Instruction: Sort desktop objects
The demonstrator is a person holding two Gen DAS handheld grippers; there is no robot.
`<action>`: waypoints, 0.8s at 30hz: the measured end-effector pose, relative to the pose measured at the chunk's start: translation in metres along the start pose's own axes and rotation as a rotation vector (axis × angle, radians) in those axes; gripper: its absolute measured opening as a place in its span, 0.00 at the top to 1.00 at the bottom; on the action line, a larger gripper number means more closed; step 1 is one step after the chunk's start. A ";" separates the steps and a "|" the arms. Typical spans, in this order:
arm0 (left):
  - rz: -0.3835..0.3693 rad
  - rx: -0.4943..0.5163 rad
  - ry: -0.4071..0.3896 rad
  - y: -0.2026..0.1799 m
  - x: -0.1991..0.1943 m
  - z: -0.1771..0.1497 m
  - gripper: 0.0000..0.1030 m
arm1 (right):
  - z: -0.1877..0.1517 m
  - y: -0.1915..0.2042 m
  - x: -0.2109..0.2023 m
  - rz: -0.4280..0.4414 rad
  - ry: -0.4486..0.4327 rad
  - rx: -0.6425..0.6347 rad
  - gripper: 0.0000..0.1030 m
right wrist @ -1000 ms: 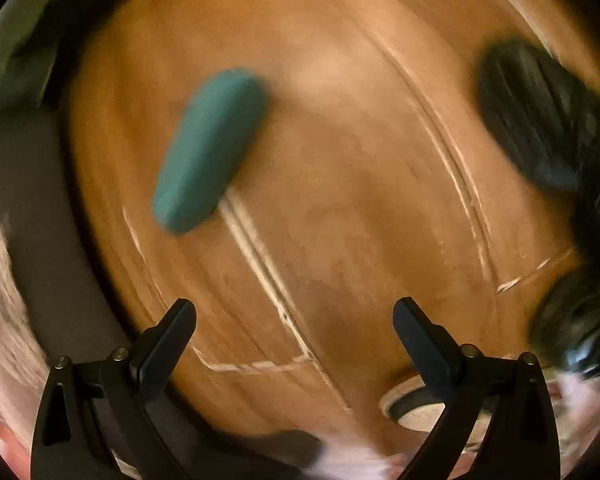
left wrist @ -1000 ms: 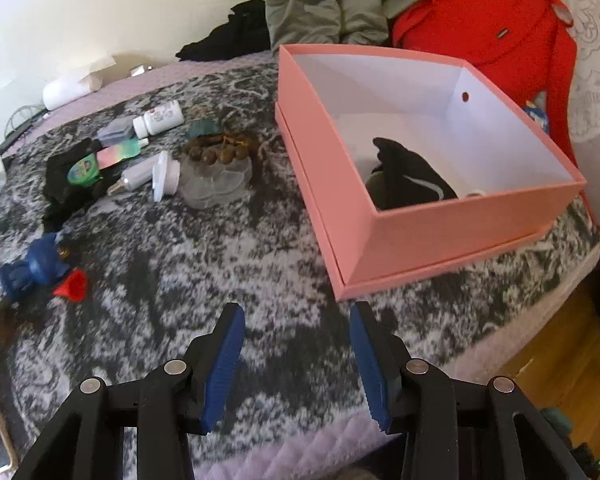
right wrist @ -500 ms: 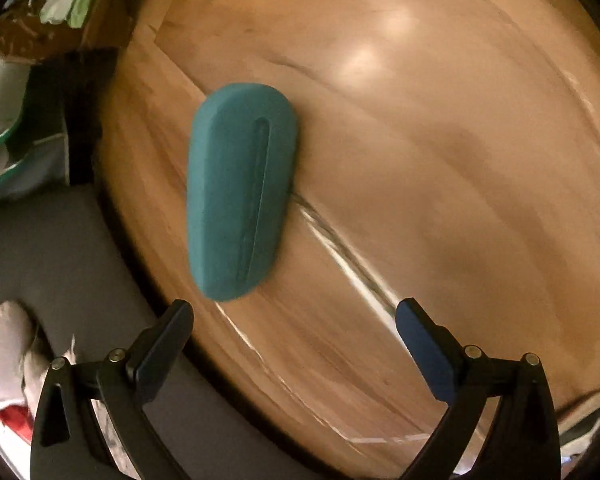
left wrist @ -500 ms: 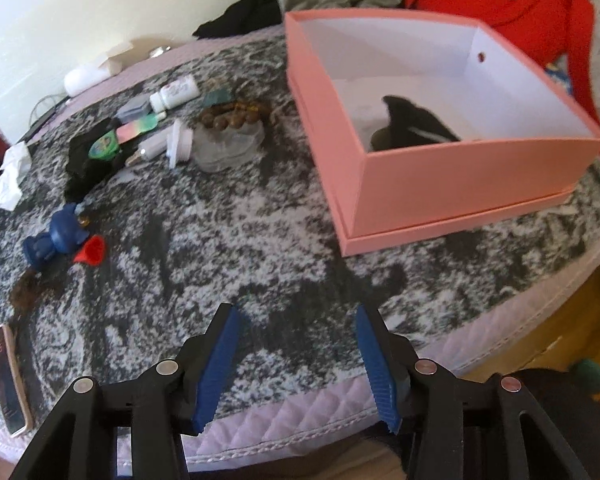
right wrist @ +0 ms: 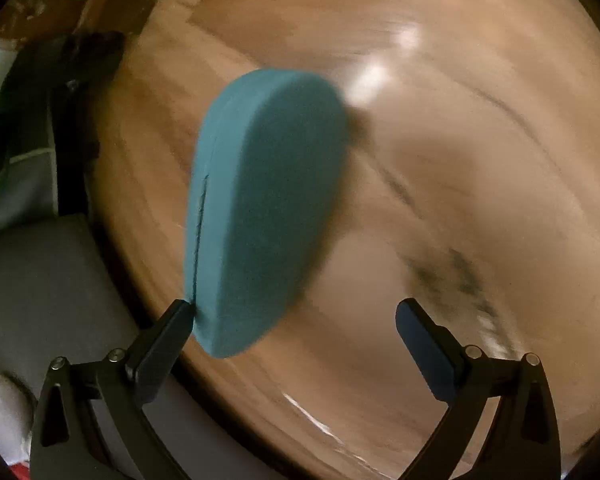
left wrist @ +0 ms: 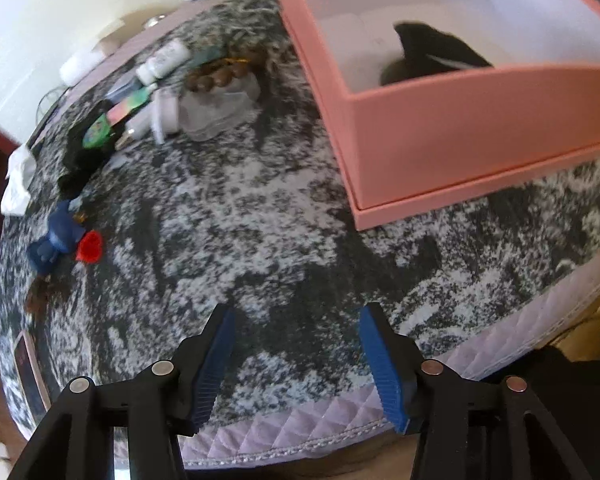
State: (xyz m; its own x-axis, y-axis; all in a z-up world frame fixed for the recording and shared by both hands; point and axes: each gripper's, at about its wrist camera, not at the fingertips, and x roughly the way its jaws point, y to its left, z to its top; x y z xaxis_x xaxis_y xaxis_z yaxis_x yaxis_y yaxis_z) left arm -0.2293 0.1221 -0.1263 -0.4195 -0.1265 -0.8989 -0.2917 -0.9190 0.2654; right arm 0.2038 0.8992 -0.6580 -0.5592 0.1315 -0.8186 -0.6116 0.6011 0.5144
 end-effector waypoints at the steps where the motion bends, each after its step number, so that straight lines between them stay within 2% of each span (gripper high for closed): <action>1: 0.004 0.010 0.006 -0.003 0.002 0.003 0.44 | 0.001 0.007 0.004 -0.013 -0.004 -0.012 0.00; 8: 0.036 0.086 0.054 -0.024 0.024 0.020 0.43 | -0.006 0.041 0.018 -0.114 -0.056 -0.120 0.02; 12: 0.056 0.132 0.072 -0.036 0.031 0.027 0.43 | -0.013 0.046 0.019 -0.125 -0.052 -0.034 0.00; 15: 0.071 0.161 0.082 -0.042 0.036 0.030 0.43 | -0.015 0.056 0.022 -0.207 -0.042 -0.030 0.00; 16: 0.074 0.168 0.085 -0.044 0.037 0.032 0.43 | -0.016 0.062 0.024 -0.258 -0.023 -0.060 0.02; 18: 0.065 0.168 0.078 -0.045 0.038 0.033 0.43 | -0.026 0.074 0.026 -0.377 0.024 -0.164 0.26; 19: 0.055 0.160 0.072 -0.044 0.038 0.033 0.43 | -0.031 0.077 0.025 -0.393 0.044 -0.199 0.28; 22: 0.026 0.130 0.060 -0.037 0.038 0.029 0.43 | -0.058 0.066 0.011 -0.311 0.074 -0.253 0.30; 24: 0.009 0.105 0.046 -0.030 0.035 0.025 0.43 | -0.085 0.054 -0.004 -0.226 0.121 -0.282 0.30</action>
State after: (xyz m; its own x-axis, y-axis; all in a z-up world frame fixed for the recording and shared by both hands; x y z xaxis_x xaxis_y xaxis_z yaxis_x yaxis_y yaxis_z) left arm -0.2571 0.1548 -0.1573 -0.3834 -0.1543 -0.9106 -0.3770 -0.8739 0.3068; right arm 0.1257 0.8645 -0.6053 -0.4447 -0.0837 -0.8918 -0.8475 0.3615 0.3887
